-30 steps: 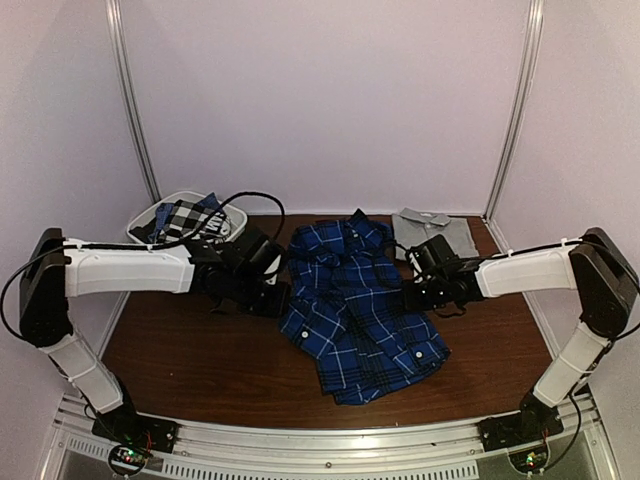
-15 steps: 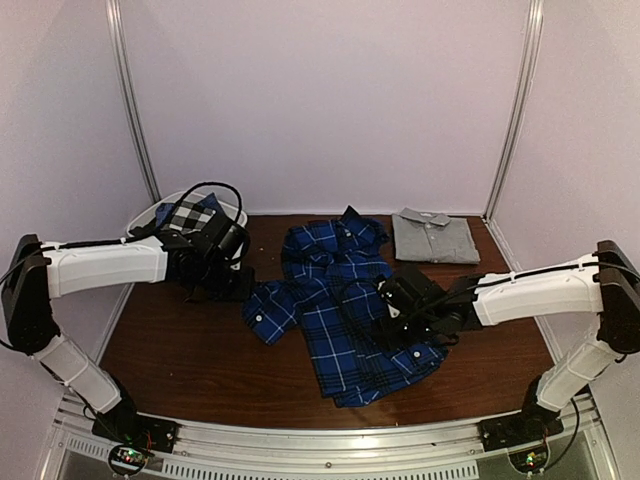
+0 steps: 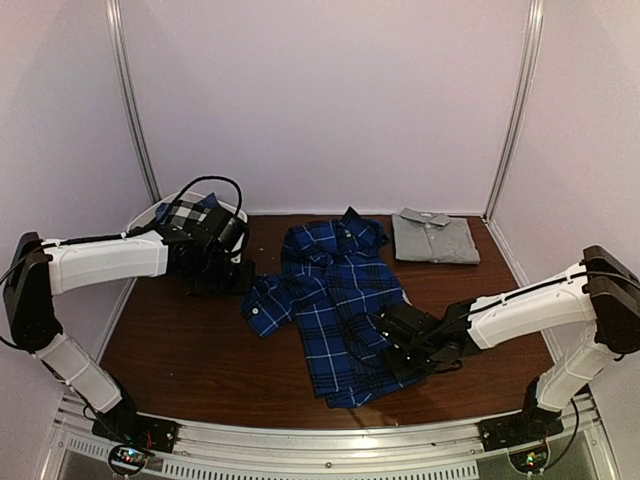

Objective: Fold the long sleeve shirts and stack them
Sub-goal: Smooth out the crumpled shirt at the center of the board.

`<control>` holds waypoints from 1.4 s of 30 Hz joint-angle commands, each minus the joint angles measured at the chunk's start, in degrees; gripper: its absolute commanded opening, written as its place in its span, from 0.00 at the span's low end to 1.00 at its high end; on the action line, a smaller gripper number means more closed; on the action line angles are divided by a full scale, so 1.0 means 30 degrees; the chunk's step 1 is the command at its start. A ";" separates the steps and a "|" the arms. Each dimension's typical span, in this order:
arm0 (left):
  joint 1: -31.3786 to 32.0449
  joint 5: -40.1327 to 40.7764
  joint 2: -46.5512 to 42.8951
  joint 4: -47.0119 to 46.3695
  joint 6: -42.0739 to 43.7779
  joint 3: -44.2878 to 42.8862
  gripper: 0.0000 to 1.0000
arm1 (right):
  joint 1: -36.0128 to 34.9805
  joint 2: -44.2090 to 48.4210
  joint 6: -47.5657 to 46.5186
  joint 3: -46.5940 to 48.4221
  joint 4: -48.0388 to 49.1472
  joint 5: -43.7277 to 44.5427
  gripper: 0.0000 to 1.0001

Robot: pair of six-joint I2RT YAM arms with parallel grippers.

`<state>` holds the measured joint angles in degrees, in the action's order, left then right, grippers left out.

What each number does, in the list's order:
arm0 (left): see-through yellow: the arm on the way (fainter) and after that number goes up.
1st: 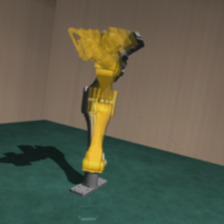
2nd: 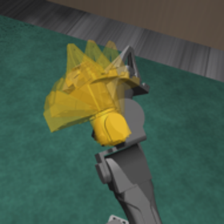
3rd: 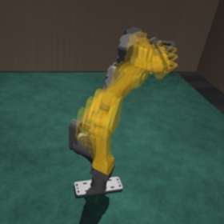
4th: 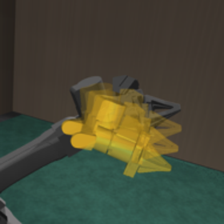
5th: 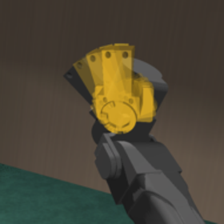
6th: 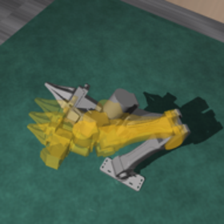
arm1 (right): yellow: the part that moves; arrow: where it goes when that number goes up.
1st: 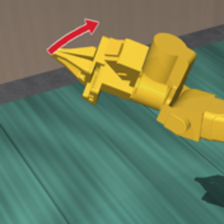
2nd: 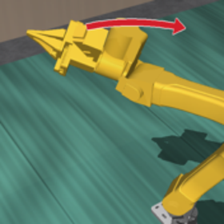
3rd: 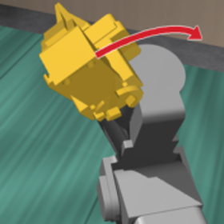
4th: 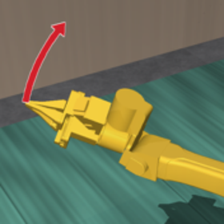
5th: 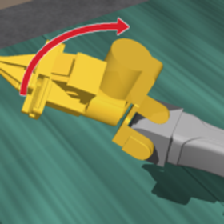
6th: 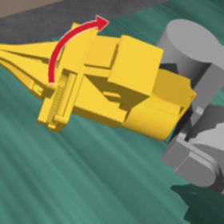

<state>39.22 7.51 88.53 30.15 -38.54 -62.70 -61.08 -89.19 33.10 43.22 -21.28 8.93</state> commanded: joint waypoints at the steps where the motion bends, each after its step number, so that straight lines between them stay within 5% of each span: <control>1: -0.0242 -0.0183 0.0083 -0.0249 0.0439 -0.0519 0.00 | -0.0897 -0.0891 0.0981 -0.0656 -0.0311 -0.1755 0.36; 6: -0.0373 -0.0247 0.0114 -0.0265 0.0645 -0.0655 0.00 | -0.2309 -0.1267 0.1071 0.0869 -0.0517 -0.3714 0.12; 12: -0.0487 -0.0247 -0.0255 -0.0225 0.0800 -0.0777 0.00 | -0.3474 -0.1575 0.1146 0.3339 -0.1789 -0.3250 0.07; 20: -0.1381 0.0663 -0.0542 0.0467 0.1793 -0.2481 0.00 | -0.1667 -0.1064 0.0856 0.6019 -0.4421 0.0629 0.00; 42: -1.0620 -0.0182 0.2926 0.2415 0.4755 -1.6069 0.00 | 1.4923 0.0030 -0.4208 1.5900 -0.3898 0.4876 0.00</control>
<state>10.41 8.60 93.17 35.55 -26.30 -105.21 -21.21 -88.29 23.31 84.40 -32.77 21.28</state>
